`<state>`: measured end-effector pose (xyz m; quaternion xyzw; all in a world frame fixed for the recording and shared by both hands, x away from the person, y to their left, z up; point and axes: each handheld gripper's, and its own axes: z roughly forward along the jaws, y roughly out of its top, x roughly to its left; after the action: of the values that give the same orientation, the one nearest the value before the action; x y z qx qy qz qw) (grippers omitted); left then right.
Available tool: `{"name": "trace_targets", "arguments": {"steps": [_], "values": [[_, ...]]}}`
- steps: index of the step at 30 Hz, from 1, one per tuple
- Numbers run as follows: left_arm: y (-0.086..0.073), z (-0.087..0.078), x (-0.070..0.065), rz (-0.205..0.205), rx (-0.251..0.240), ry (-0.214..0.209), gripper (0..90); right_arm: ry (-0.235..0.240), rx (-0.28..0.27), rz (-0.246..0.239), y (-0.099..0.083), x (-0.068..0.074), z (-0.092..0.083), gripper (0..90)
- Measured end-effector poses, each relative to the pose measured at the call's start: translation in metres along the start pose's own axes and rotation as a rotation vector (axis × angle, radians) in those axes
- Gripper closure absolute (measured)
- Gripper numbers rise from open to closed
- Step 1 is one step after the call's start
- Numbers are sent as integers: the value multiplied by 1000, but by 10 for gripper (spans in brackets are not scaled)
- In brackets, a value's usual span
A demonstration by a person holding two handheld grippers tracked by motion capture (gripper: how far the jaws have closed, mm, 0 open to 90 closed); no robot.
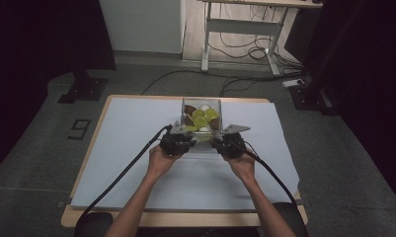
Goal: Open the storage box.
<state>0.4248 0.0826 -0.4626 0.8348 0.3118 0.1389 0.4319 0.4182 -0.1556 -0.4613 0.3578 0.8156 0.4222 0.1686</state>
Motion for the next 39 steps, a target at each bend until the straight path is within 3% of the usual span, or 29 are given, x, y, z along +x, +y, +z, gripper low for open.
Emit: {"name": "trace_targets", "arguments": {"steps": [9, 24, 33, 39], "values": [[0, 2, 2, -8, -2, -4, 719, -23, 5, 13, 4, 2, 9, 787], [-1, 5, 2, -21, -16, -7, 732, -1, -37, 43, 4, 2, 14, 799], [0, 2, -4, 6, -15, 14, 745, 26, -49, 38, 4, 4, 12, 784], [-1, 0, -7, 16, -8, 13, 745, 17, -40, 2, 3, 8, 8, 783]]}}
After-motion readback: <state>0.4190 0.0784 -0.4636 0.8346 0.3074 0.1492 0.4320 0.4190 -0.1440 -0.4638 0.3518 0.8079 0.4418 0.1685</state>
